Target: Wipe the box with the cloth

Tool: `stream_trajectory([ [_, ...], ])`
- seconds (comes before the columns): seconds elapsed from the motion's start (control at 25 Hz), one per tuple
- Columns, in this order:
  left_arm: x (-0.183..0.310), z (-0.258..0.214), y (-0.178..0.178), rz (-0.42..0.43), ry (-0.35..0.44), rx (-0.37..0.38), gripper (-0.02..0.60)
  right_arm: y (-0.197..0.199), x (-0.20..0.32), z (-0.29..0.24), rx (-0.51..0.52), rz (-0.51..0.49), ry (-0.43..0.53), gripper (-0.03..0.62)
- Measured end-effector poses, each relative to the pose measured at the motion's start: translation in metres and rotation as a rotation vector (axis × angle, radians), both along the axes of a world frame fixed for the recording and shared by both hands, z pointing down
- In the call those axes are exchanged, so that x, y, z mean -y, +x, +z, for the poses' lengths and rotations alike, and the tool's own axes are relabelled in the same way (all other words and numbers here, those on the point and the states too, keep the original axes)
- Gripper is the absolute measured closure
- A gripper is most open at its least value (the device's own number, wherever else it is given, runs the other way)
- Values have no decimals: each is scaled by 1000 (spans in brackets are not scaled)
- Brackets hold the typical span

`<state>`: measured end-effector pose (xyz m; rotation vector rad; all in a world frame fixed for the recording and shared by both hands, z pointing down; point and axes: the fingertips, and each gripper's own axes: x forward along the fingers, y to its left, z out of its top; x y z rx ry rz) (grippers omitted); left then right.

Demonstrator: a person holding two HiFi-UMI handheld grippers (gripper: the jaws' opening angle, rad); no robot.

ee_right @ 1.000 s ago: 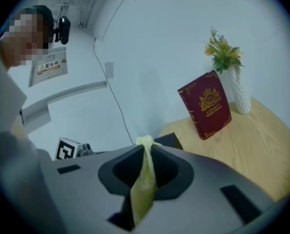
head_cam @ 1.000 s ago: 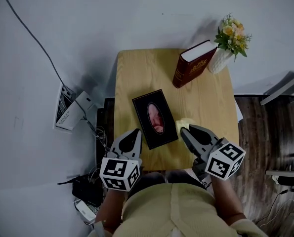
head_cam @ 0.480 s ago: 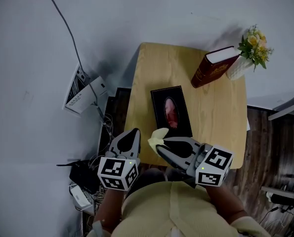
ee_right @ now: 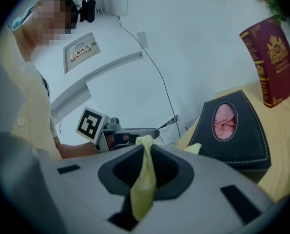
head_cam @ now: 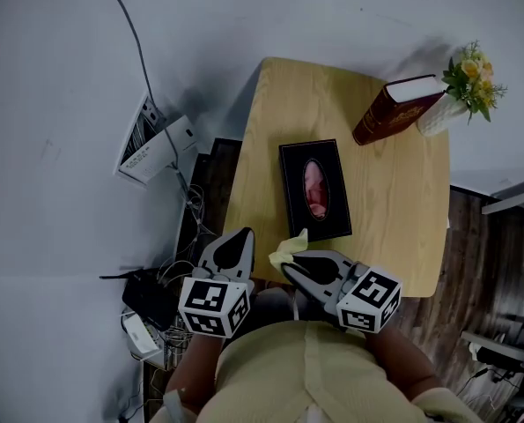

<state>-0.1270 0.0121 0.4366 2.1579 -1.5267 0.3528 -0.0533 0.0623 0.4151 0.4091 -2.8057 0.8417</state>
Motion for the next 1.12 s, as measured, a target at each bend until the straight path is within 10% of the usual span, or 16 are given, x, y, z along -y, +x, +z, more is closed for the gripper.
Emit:
stream_trajectory([
  [1.12, 18, 19, 51, 146, -42, 22, 565, 87, 31, 65, -143, 279, -1, 539],
])
